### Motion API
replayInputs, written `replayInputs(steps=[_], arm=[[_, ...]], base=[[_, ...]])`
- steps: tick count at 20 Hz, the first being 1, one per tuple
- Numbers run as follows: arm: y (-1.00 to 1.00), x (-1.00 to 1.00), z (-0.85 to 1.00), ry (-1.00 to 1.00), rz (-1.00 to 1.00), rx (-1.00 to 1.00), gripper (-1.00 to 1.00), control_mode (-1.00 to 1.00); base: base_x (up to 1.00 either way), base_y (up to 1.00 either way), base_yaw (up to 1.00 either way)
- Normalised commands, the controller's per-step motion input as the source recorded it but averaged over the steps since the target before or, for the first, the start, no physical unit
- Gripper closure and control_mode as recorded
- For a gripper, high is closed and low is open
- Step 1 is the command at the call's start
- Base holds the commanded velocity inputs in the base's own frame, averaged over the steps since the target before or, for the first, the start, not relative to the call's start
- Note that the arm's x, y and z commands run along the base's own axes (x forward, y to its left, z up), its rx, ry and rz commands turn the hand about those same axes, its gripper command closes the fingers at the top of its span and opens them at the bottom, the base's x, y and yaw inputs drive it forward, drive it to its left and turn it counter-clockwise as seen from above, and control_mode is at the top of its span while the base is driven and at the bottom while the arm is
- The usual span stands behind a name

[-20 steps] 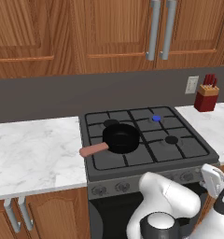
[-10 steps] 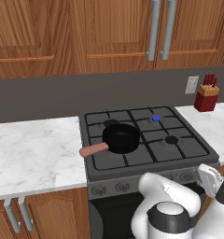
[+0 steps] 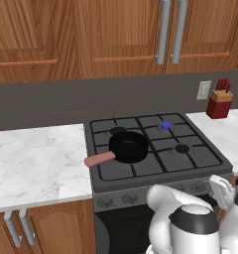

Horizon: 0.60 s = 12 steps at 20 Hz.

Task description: Turn off the rear right burner of the stove.

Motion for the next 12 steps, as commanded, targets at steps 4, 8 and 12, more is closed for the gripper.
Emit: replayInputs(steps=[4,8,12], arm=[[-0.51,0.01,-0.20,0.00,0.02,0.00,-1.00,-1.00],[-0.31,0.07,-0.12,0.00,0.02,0.00,-1.00,-1.00],[-0.03,0.05,-0.22,0.00,0.00,0.01,-1.00,-1.00]], base=[[0.00,0.00,0.00],[0.00,0.00,0.00],[0.00,0.00,0.00]])
